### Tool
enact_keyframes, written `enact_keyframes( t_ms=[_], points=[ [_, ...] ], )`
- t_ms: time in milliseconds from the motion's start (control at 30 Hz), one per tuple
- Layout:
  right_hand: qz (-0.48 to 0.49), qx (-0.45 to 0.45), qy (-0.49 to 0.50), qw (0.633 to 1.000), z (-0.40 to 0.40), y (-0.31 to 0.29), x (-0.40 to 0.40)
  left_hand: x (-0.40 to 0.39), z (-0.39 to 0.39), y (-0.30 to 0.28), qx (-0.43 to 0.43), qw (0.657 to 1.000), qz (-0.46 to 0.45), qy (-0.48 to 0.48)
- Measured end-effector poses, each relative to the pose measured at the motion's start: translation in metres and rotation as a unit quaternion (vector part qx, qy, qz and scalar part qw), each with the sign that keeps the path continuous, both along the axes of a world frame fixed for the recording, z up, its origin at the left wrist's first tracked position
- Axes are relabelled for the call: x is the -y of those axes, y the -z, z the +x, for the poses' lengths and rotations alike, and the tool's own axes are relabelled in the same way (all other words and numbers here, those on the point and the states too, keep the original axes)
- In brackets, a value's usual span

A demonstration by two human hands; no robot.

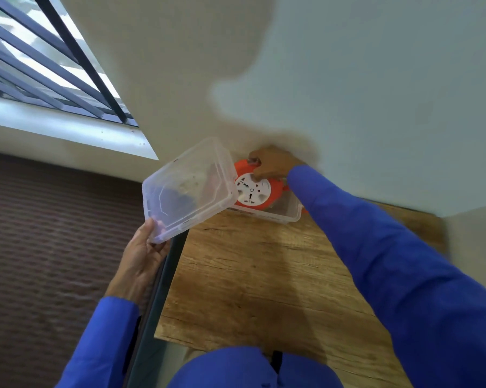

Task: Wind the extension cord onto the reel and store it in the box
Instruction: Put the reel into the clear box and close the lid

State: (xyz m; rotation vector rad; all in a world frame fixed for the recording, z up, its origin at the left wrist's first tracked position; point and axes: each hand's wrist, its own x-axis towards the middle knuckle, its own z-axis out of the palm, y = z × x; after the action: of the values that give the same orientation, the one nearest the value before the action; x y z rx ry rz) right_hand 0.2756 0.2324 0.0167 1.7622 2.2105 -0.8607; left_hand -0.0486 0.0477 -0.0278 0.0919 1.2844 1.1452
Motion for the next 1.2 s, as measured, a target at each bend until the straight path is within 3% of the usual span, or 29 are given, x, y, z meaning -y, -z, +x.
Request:
enact_keyframes(
  t_ms=[100,233,333,467,533,600,700,800,900,1000,1133,1200],
  points=[
    [-0.027,-0.004,-0.017,0.999,0.001,0.021,-0.005,-0.007,0.006,0.010,-0.012,1.000,-0.014,0.006],
    [0.030,-0.011,-0.051,0.998,0.004,0.032,-0.008,-0.020,0.013,0.020,-0.028,0.999,-0.019,0.037],
    [0.090,-0.113,0.054,0.988,0.019,0.033,0.000,-0.035,0.018,0.022,-0.029,0.997,-0.001,0.068],
    [0.163,-0.320,0.294,0.886,0.058,0.020,0.029,-0.060,0.028,0.018,-0.062,0.991,0.040,0.109],
    [0.142,-0.361,0.383,0.838,0.076,0.013,0.052,-0.072,0.042,0.015,-0.081,0.986,0.064,0.134],
    [0.116,-0.360,0.439,0.815,0.088,0.010,0.077,-0.083,0.062,0.013,-0.102,0.979,0.085,0.154],
    [0.091,-0.320,0.449,0.829,0.093,0.014,0.108,-0.094,0.087,0.016,-0.205,0.949,0.122,0.204],
    [0.084,-0.270,0.457,0.843,0.087,0.025,0.121,-0.101,0.103,0.023,-0.421,0.860,0.144,0.248],
    [0.146,-0.212,0.460,0.850,0.073,0.032,0.125,-0.107,0.114,0.025,-0.547,0.783,0.167,0.245],
    [0.216,-0.201,0.477,0.828,0.066,0.037,0.124,-0.111,0.117,0.024,-0.555,0.781,0.163,0.237],
    [0.228,-0.165,0.477,0.832,0.062,0.041,0.120,-0.112,0.118,0.027,-0.535,0.802,0.158,0.213],
    [0.239,-0.179,0.453,0.840,0.060,0.045,0.119,-0.113,0.117,0.031,-0.544,0.797,0.153,0.213]
  ],
)
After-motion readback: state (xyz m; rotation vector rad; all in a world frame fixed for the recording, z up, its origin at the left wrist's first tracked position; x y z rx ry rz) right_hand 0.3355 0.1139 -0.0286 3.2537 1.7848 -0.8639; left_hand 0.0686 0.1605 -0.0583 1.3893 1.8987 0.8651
